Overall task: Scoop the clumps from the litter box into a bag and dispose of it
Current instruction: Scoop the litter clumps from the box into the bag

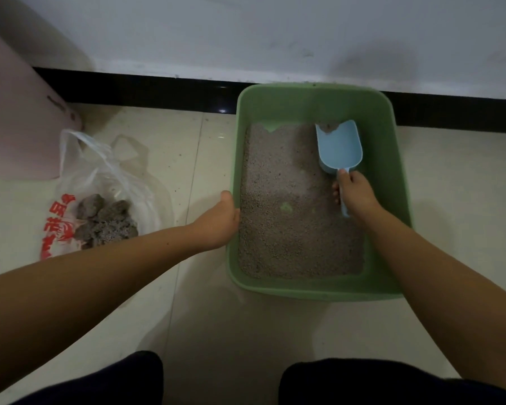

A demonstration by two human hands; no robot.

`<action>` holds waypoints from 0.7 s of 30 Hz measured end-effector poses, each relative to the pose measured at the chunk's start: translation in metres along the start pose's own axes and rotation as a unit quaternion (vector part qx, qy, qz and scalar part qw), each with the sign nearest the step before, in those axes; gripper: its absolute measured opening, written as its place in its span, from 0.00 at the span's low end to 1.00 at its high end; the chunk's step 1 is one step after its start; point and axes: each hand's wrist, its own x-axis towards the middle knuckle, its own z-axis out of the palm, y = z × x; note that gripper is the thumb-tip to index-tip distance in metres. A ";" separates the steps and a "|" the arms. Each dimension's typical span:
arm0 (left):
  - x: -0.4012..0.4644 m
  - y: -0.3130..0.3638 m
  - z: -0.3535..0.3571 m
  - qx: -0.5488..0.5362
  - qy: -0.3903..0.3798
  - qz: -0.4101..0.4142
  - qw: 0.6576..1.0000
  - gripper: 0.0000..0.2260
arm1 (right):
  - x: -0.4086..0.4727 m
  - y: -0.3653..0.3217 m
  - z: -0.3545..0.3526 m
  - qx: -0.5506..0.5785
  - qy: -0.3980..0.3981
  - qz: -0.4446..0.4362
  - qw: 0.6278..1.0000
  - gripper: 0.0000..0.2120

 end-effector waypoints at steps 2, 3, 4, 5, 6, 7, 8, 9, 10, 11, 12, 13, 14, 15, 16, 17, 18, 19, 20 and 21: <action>0.000 -0.001 0.000 -0.008 -0.001 0.000 1.000 0.05 | -0.001 0.001 0.003 0.030 -0.014 0.010 0.999 0.11; 0.000 -0.002 0.000 -0.008 -0.003 0.000 1.000 0.05 | -0.001 0.002 0.004 0.040 -0.019 0.016 0.999 0.11; 0.000 -0.002 0.000 -0.007 -0.003 0.002 1.000 0.05 | -0.001 0.003 0.005 0.051 -0.022 0.021 0.998 0.10; 0.000 -0.002 0.000 -0.006 -0.002 0.003 1.000 0.05 | -0.001 0.004 0.005 0.061 -0.025 0.026 0.998 0.10; -0.001 -0.001 0.000 -0.004 0.000 0.005 1.000 0.06 | -0.001 0.006 0.005 0.072 -0.027 0.026 0.997 0.11; -0.001 -0.001 0.000 -0.002 0.002 0.007 1.000 0.06 | -0.002 0.009 0.005 0.082 -0.028 0.026 0.996 0.12; -0.001 -0.001 0.000 -0.001 0.003 0.009 1.000 0.06 | -0.003 0.012 0.004 0.092 -0.028 0.025 0.995 0.13; -0.001 -0.002 0.000 0.000 0.003 0.011 1.000 0.06 | -0.003 0.014 0.004 0.096 -0.026 0.026 0.995 0.13; 0.000 -0.002 0.001 0.001 0.003 0.011 1.000 0.06 | -0.003 0.016 0.004 0.098 -0.026 0.026 0.994 0.14; 0.000 -0.003 0.001 0.002 0.003 0.010 1.000 0.06 | -0.003 0.017 0.004 0.097 -0.027 0.026 0.995 0.14; 0.001 -0.003 0.001 0.005 0.005 0.008 1.000 0.06 | -0.004 0.016 0.004 0.096 -0.029 0.026 0.995 0.14; 0.002 -0.003 0.001 0.009 0.009 0.004 1.000 0.06 | -0.004 0.014 0.004 0.098 -0.029 0.024 0.994 0.14; 0.003 -0.004 0.001 0.013 0.014 0.000 1.000 0.06 | -0.004 0.011 0.003 0.101 -0.029 0.019 0.994 0.13; 0.005 -0.004 0.001 0.015 0.019 -0.002 1.000 0.06 | -0.006 0.009 0.003 0.101 -0.031 0.014 0.994 0.12; 0.006 -0.005 0.001 0.015 0.024 -0.002 1.000 0.06 | -0.008 0.008 0.002 0.098 -0.034 0.008 0.995 0.11; 0.006 -0.005 0.001 0.015 0.027 -0.001 1.000 0.06 | -0.011 0.007 0.001 0.090 -0.040 0.004 0.995 0.11; 0.007 -0.006 0.002 0.016 0.031 0.002 0.999 0.06 | -0.015 0.006 0.000 0.079 -0.048 0.000 0.996 0.11; 0.007 -0.007 0.002 0.018 0.034 0.005 0.999 0.06 | -0.022 0.006 -0.001 0.058 -0.059 -0.007 0.997 0.11; 0.006 -0.008 0.001 0.020 0.033 0.008 0.999 0.06 | -0.030 0.005 -0.003 0.029 -0.072 -0.017 0.997 0.10; 0.006 -0.009 0.001 0.019 0.024 0.016 0.999 0.06 | -0.038 0.003 -0.005 -0.004 -0.085 -0.030 0.996 0.10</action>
